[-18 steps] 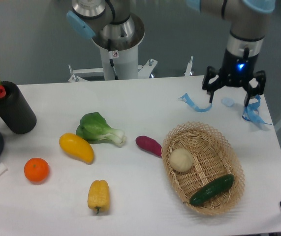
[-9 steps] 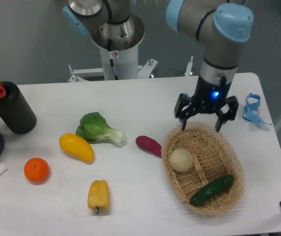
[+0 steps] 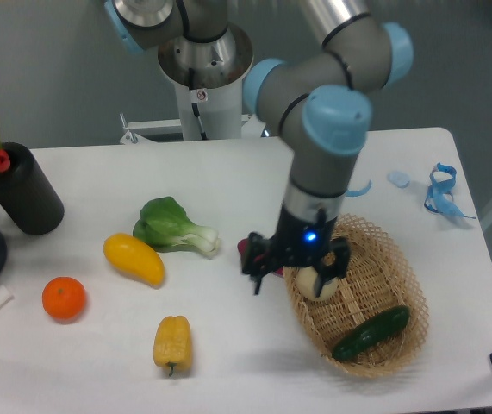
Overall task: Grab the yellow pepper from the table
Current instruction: 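Move the open gripper over the basket toward the yellow bell pepper, then lower the gripper around the yellow bell pepper and close it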
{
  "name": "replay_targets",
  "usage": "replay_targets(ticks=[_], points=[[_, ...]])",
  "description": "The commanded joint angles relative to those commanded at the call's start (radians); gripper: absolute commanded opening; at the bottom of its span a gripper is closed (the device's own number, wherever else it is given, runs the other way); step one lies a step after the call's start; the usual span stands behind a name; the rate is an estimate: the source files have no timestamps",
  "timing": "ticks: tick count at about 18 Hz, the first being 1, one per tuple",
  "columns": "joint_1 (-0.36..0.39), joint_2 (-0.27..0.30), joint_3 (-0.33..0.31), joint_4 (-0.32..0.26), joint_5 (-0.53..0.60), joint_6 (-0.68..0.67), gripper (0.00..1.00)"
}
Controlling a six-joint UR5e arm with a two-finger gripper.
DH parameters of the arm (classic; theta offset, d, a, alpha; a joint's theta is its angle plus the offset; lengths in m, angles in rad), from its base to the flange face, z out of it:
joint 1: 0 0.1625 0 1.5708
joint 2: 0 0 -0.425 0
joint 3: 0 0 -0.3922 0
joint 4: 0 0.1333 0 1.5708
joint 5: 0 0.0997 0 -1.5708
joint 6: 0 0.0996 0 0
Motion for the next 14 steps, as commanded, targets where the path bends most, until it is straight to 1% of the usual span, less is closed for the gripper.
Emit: replay_targets(ticks=[6,8,11,12,14], points=[[-0.063,-0.046,0.005,0.012,0.008,0.014,1.00],[-0.095,-0.072,0.005,0.026,0.043,0.032,1.00],[-0.149,-0.114,0.000,0.063,0.127,0.026,1.00],[-0.161,-0.123,-0.002,0.072,0.139,0.023,1.00],[-0.172,-0.130,-0.003,0.072,0.140,0.020,1.00]])
